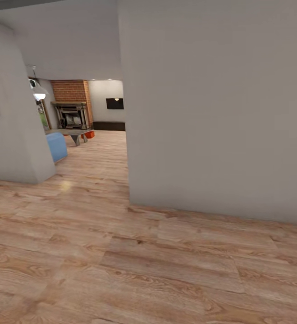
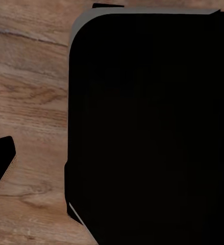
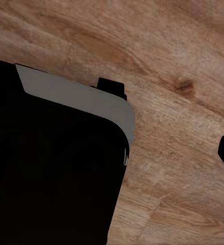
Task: Move the two storage containers from the living room to the garage. In the garage, place one container on the floor and stack the other container on top of it (either order is fine).
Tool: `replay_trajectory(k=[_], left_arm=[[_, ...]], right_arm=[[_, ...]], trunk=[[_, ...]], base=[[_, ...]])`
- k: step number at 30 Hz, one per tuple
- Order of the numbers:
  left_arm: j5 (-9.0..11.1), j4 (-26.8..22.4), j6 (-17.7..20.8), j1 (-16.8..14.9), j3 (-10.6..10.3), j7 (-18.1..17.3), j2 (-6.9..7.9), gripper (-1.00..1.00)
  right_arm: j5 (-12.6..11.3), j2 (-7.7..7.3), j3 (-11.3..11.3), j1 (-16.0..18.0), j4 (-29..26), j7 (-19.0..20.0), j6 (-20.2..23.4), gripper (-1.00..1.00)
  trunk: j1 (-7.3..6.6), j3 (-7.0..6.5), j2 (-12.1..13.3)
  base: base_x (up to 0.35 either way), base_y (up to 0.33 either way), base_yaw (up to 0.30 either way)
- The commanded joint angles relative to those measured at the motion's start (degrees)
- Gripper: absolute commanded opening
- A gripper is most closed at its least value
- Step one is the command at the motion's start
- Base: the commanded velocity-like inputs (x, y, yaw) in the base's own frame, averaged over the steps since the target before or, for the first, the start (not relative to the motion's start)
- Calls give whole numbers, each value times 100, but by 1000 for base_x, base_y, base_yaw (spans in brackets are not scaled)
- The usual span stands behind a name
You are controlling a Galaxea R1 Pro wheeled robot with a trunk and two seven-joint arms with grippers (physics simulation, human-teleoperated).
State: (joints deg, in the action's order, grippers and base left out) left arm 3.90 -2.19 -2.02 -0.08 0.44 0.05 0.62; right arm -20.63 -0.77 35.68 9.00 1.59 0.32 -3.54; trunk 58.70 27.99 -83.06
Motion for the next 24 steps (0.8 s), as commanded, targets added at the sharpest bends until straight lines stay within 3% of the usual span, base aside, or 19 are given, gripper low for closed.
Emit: replay_trajectory(k=[1,15,24], left_arm=[[41,-1,-11,-1,0,-2,0,100],[41,-1,-13,-1,0,-8,0,100],[41,-1,-11,-1,0,0,0,100]], right_arm=[[-52,4,50,6,17,3,-29,100],[5,4,71,6,17,7,-83,100],[7,14,77,6,17,-6,-61,100]], trunk=[[3,5,-2],[3,6,-2],[3,27,-2]], base=[[325,0,0],[325,0,5],[325,0,231]])
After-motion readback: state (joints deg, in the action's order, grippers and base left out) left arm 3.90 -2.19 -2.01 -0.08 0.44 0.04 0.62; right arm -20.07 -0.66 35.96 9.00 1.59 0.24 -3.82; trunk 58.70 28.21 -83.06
